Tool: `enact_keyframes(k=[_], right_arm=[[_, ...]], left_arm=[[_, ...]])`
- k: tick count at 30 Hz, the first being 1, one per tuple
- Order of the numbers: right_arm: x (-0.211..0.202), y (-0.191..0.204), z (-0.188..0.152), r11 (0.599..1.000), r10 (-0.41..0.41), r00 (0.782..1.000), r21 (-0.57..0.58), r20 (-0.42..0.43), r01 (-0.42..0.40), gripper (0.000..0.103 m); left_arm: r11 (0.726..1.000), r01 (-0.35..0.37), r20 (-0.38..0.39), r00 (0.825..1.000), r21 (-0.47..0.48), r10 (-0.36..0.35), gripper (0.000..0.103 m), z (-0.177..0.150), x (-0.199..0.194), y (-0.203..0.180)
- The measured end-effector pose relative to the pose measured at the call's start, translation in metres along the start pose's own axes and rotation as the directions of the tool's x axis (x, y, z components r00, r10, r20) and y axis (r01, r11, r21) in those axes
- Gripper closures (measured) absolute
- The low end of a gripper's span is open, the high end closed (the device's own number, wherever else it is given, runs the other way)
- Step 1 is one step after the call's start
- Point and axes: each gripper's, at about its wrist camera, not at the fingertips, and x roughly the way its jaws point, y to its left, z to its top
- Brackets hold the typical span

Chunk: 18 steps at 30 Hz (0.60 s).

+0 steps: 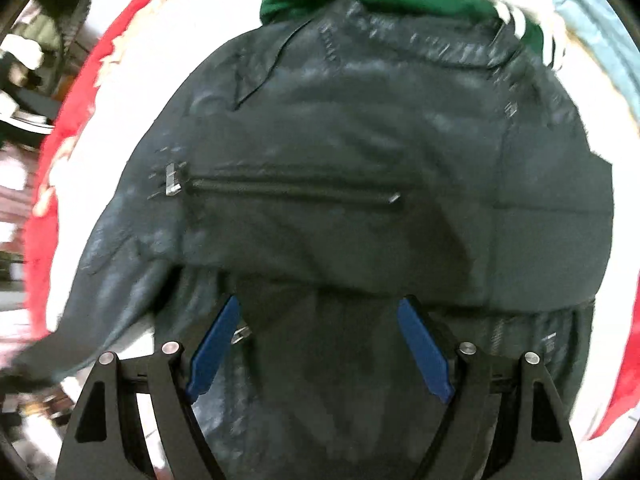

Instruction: Fold large clothes

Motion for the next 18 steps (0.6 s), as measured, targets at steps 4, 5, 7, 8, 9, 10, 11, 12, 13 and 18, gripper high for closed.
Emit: enact_keyframes(k=[4,5,7,8,9,10,11,12,13,18], right_arm=[[0.004,-0.011,0.015,1.000,-0.003,1.000,0.019,0.014,0.003,0.011],[0.002,-0.018,0.017,0.999,0.007,1.000,0.040,0.019,-0.008,0.011],[-0.007,-0.040,0.020,0.995,0.028,0.999,0.092,0.035,-0.031,0.011],[-0.014,-0.054,0.019,0.992,0.036,0.998,0.120,0.048,-0.041,0.011],[-0.021,-0.070,0.018,0.988,0.037,0.998,0.149,0.060,-0.046,0.011],[-0.026,-0.085,0.016,0.983,0.039,0.997,0.176,0.066,-0.050,0.011],[-0.031,-0.101,0.012,0.977,0.043,0.996,0.206,0.073,-0.057,0.011],[-0.038,-0.123,0.007,0.967,0.045,0.996,0.247,0.079,-0.063,0.011],[-0.041,-0.141,0.000,0.958,0.044,0.996,0.279,0.081,-0.065,0.011],[-0.051,-0.233,-0.031,0.904,-0.010,0.998,0.426,0.064,-0.018,0.011]], left_arm=[[0.977,0.065,0.152,0.984,0.203,-0.097,0.099,-0.013,-0.055,-0.046],[0.965,0.089,0.172,0.976,0.248,-0.134,0.099,-0.017,-0.068,-0.064],[0.928,0.156,0.182,0.957,0.339,-0.227,0.099,-0.032,-0.089,-0.104],[0.904,0.197,0.171,0.945,0.381,-0.278,0.099,-0.038,-0.100,-0.125],[0.874,0.248,0.149,0.931,0.417,-0.334,0.099,-0.046,-0.111,-0.151],[0.842,0.295,0.117,0.916,0.452,-0.384,0.099,-0.057,-0.120,-0.174],[0.803,0.345,0.076,0.899,0.486,-0.432,0.099,-0.071,-0.129,-0.198],[0.762,0.400,0.031,0.876,0.510,-0.481,0.099,-0.084,-0.139,-0.222],[0.714,0.447,-0.019,0.854,0.539,-0.520,0.099,-0.102,-0.146,-0.243],[0.460,0.588,-0.260,0.760,0.666,-0.595,0.099,-0.211,-0.182,-0.337]])
